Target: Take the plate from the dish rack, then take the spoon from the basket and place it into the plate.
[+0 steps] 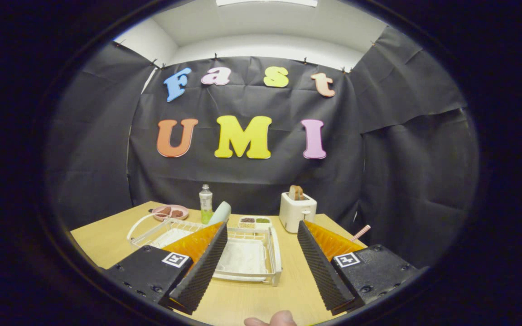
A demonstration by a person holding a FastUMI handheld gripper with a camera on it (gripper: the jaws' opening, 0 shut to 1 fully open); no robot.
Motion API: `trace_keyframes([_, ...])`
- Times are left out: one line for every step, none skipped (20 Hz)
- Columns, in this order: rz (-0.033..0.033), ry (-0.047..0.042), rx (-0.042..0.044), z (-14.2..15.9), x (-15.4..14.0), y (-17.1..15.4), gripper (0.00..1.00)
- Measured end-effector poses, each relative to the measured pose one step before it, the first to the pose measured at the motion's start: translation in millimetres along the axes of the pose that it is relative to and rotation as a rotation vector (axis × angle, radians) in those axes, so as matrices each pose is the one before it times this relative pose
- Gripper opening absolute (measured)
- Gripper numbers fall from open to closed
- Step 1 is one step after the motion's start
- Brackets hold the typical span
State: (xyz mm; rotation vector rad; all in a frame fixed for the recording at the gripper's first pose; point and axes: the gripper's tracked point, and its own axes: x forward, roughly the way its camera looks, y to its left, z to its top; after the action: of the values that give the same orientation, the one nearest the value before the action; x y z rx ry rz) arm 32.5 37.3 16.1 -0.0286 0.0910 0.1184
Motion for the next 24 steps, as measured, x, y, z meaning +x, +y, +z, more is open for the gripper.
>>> trace_keyframes([0.0161, 0.01381, 0.00166, 7.68, 8.74, 4.15, 1.0])
trace_keyframes([0.02104, 0.02032, 0.00161, 6.53, 8.86, 5.81, 1.0])
trace_keyframes([0.02678, 0.01963, 0.00277, 9.52, 8.6, 8.22, 1.0])
trace_keyframes([0.02845, 0.01971, -0.0025, 9.13, 10.09, 8.8, 1.0])
trace_keyframes([0.02559, 0.02686, -0.011, 10.03, 8.78, 8.29, 1.0])
trace_keyframes([0.02593, 0.02368, -0.01499, 7.73, 9.99, 8.6, 1.0])
trace_keyframes([0.0209, 0.04181, -0.02209, 5.01, 11.0, 7.99, 1.0])
trace_keyframes([0.01834, 0.04788, -0.01276, 0.95, 12.11, 7.18, 1.0])
trace_keyframes([0.01423, 0.06076, -0.0037, -0.76, 12.25, 5.56, 1.0])
trace_keyframes([0.00835, 0.06857, 0.00136, -3.43, 13.77, 3.72, 1.0])
trace_keyframes([0.00934, 0.05557, 0.01339, -1.6, 13.35, 3.03, 1.0])
trace_keyframes([0.00719, 0.06368, 0.00879, -2.92, 12.93, 3.23, 1.0])
trace_keyframes([0.00229, 0.05712, 0.01575, -3.2, 12.6, 1.84, 1.0])
trace_keyframes([0.00334, 0.05126, 0.02553, -5.68, 11.65, 0.82, 1.0])
trace_keyframes([0.00514, 0.04927, 0.02505, -3.57, 11.33, 2.43, 1.0])
trace_keyframes([0.0023, 0.03876, 0.01887, -2.21, 12.29, 2.79, 1.0])
trace_keyframes([-0.00922, 0.03089, 0.01453, -0.46, 10.87, -1.44, 1.0])
trace_keyframes([-0.00712, 0.03292, 0.01783, -2.7, 13.01, -2.14, 1.0])
trace_keyframes([-0.00531, 0.03026, 0.02415, -1.4, 10.85, -0.95, 1.0])
trace_keyframes([-0.00714, 0.02979, 0.02017, -1.41, 9.11, -1.24, 1.0])
trace_keyframes([-0.00948, 0.02658, 0.01836, -1.01, 7.13, -1.77, 1.0])
trace_keyframes([-0.00345, 0.02101, 0.01981, -2.29, 4.94, -0.95, 1.0])
trace_keyframes([-0.00391, 0.00736, 0.02937, 0.09, 4.41, -1.76, 0.99])
trace_keyframes([-0.00302, 0.01509, 0.02709, -0.49, 5.43, -1.95, 0.99])
